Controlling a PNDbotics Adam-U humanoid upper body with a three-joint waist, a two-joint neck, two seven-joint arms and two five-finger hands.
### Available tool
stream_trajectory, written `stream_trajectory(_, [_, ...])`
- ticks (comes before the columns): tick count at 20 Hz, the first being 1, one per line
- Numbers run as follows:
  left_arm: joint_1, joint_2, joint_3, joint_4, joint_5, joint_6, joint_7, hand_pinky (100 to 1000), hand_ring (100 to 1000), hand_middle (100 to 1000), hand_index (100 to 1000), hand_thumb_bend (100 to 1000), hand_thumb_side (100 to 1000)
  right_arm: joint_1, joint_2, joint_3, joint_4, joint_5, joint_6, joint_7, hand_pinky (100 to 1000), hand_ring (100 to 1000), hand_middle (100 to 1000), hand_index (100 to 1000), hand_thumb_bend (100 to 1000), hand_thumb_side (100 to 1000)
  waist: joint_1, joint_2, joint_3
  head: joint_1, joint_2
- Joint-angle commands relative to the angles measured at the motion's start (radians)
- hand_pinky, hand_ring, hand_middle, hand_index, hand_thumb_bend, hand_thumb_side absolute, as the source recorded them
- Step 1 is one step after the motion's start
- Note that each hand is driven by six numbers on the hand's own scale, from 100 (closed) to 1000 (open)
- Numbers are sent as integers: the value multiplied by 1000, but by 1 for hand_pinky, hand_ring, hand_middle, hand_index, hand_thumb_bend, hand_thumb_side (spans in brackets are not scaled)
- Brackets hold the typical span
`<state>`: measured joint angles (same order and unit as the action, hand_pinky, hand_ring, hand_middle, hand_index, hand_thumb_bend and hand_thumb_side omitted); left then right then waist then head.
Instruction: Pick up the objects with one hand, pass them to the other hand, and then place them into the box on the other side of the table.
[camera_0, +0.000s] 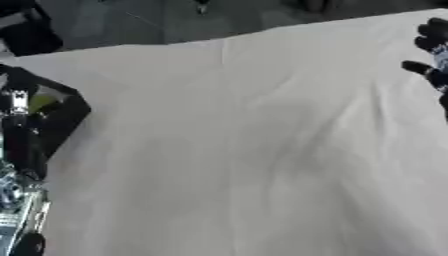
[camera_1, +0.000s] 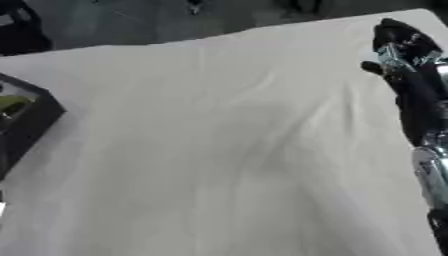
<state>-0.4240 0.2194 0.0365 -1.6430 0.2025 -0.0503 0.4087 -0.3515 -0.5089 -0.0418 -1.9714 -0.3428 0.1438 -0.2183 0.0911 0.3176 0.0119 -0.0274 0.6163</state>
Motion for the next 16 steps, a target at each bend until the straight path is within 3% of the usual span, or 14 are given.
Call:
stream_trajectory(1, [-6,18,11,-20,-4,-2,3,728,932,834,839,540,693,-9,-12,-6,-14,-1,0,-7,793,940,855,846,246,442,-14,-2,9,17,-7])
stream_trajectory(8, [10,11,6,-16,-13,1,-7,729,929,827,837,546,696,7,8,-13,-10,-10,-4,-18,792,948,867,849,239,449,-70,-15,16,11,24])
stream_trajectory(16, [43,69,6,-13,-14,2,-14,730,929,828,837,544,697,47,44,-12,-2,-23,0,-20,790,946,864,847,238,455,-139,-45,14,-6,69])
